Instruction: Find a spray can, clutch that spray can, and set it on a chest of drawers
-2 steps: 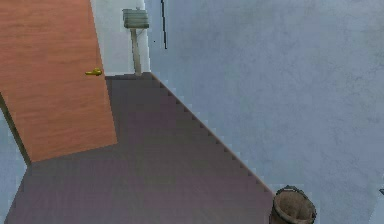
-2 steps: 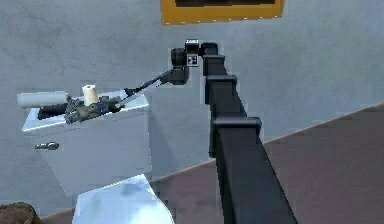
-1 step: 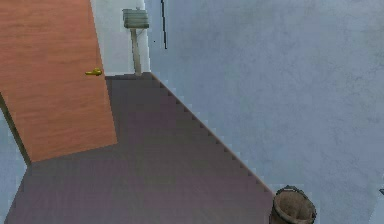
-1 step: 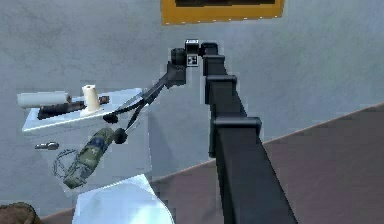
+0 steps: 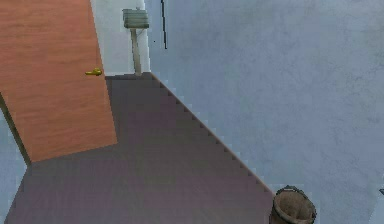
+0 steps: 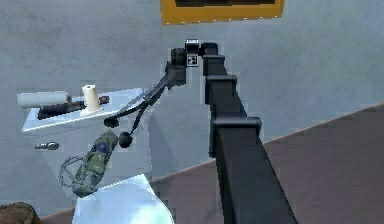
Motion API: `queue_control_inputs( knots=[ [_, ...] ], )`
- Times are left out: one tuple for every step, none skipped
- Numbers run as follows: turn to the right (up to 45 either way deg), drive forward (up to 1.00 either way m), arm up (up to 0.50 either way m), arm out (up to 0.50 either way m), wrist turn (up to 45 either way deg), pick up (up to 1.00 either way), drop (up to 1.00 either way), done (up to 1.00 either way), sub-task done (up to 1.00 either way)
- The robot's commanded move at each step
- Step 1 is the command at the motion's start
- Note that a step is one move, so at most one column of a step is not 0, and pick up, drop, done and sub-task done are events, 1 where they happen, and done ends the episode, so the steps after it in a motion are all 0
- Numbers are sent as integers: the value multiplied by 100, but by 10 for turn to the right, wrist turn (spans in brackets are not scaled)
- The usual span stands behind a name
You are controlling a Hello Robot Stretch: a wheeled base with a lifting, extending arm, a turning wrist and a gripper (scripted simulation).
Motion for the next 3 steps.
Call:
queue_control_inputs(
  knots=[
    [0,0,0,-44,0,0,0,0,0],
    [-450,0,0,0,0,0,0,0,0],
    [-450,0,0,0,0,0,0,0,0]
  ],
)
